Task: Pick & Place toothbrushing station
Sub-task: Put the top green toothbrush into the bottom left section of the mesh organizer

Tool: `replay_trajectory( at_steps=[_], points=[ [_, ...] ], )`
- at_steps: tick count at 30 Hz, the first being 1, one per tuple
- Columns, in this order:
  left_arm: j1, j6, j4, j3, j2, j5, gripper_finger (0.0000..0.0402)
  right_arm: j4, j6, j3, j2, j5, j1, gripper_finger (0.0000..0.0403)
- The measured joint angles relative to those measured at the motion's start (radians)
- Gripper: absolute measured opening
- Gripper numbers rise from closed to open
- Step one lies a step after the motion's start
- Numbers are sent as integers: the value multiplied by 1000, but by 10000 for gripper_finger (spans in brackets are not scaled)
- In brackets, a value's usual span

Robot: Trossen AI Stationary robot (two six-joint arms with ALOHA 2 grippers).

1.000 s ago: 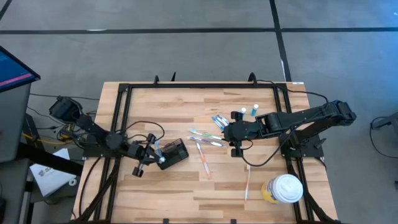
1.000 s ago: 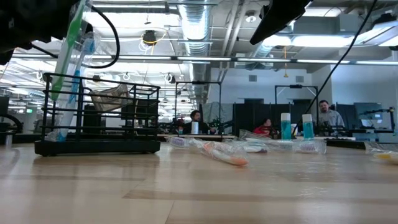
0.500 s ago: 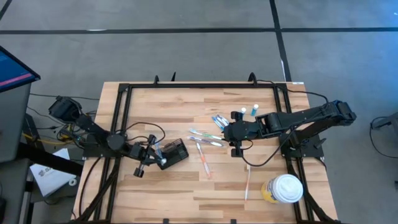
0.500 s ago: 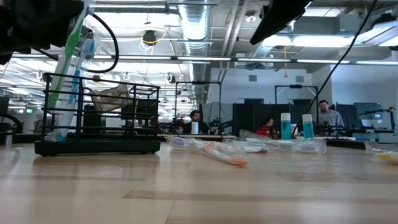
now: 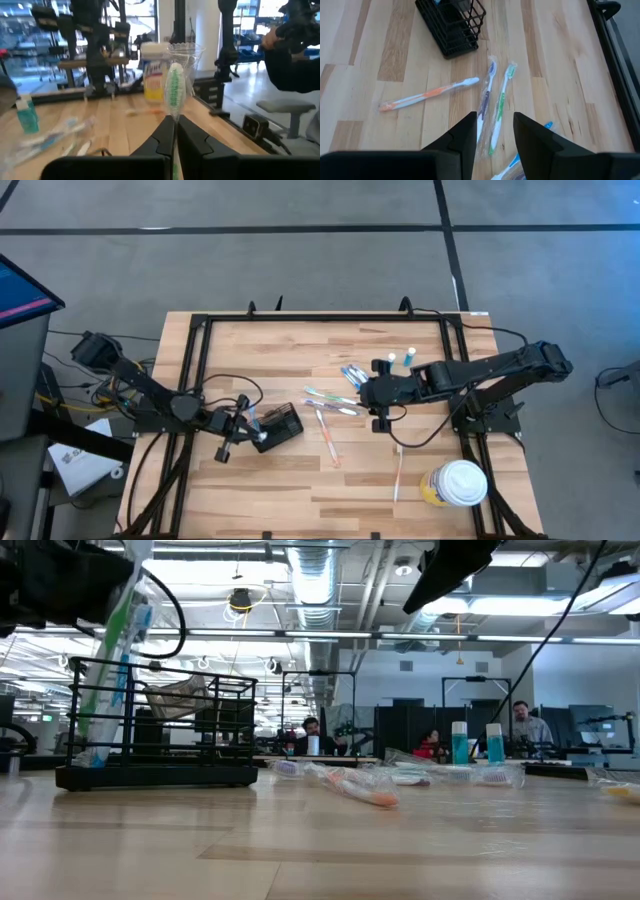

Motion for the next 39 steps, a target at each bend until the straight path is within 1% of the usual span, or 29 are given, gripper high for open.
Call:
replay_trajectory(
  at_steps=[7, 10, 13, 16, 20, 27, 39],
  points=[
    [-6, -13, -145, 0, -122, -4, 1, -8, 15, -7, 0, 0, 0, 118],
    [-25, -30, -211, 0, -162, -43, 1, -9, 18, -7, 0, 0, 0, 118],
    [-48, -25, -237, 0, -191, -75, 1, -10, 18, -7, 0, 0, 0, 118],
    [-70, -33, -325, 0, -223, -157, 1, -10, 18, -7, 0, 0, 0, 118],
    [-85, -33, -350, 0, -265, -173, 1, -11, 18, -7, 0, 0, 0, 118],
    [-85, -55, -408, 0, -280, -174, 1, -8, 18, -7, 0, 0, -1, 118],
    [-84, -63, -416, 0, -280, -174, 3, -8, 18, -7, 0, 0, -1, 118]
  ],
)
